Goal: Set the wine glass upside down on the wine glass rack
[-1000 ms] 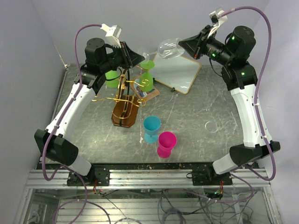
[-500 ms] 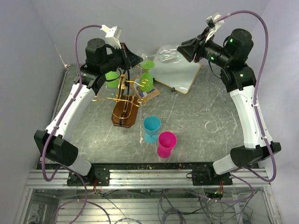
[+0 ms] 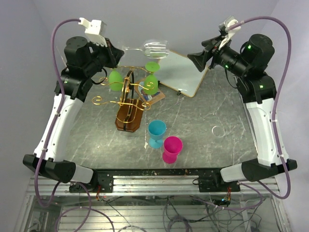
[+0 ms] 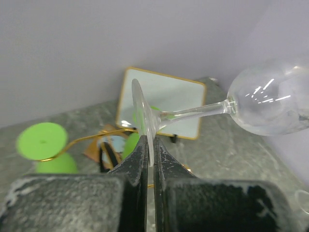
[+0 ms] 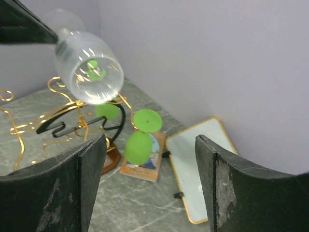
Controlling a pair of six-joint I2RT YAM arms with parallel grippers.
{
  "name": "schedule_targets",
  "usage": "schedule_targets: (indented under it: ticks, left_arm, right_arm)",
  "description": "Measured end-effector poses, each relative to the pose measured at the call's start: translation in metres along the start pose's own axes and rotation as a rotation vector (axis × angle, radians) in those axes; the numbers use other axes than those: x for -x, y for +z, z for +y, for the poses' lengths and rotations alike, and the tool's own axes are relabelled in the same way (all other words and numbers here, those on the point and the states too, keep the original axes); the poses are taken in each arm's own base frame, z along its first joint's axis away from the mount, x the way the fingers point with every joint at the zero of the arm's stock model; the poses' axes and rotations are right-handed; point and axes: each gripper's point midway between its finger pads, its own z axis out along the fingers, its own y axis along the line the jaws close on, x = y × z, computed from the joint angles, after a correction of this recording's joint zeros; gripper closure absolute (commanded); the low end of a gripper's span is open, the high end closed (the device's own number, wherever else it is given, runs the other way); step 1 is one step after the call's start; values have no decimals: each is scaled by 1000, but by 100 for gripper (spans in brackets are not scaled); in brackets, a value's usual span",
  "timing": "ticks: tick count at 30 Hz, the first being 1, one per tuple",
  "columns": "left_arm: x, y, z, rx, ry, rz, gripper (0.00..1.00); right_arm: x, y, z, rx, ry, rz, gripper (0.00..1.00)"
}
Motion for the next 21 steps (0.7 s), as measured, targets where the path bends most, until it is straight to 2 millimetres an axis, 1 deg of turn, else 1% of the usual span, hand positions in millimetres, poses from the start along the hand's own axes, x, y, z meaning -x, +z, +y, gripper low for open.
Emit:
schedule_targets:
  ticks: [2,4,5,7,10,14,15,17,19,21]
  left_arm:
    - [13,-11,11,61,72,-23,93]
    - [25,-26,19,117,142,-40,93]
    - [31,-34,23,145,175,-47,93]
    - [45,-51,31,206,245,-67,93]
    - [65,-76,45,315,342,-99,93]
    - [89,-113,71,506,477,-127,93]
    - [93,-122,79,558,508,-126,93]
    - [99,-138,95,660,565,-114,93]
    - [100,-151,109,747,612,-89,93]
    - [97,-163,125,844,679,-44,93]
  right_arm:
    - [4,-8,-3,-35,-37,-1,24]
    - [-1,-17,-8,-80,-78,12,24]
    - [-6,-20,-9,-95,-88,24,24]
    - [-26,-24,-13,-127,-107,68,24]
    - [-72,-24,-19,-154,-122,162,24]
    - [-160,-20,-28,-186,-126,331,24]
    - [-180,-22,-30,-193,-122,369,24]
    - [-212,-25,-31,-197,-110,426,24]
    - [-229,-28,-32,-201,-99,452,24]
    - [-236,-29,-35,-205,-92,449,24]
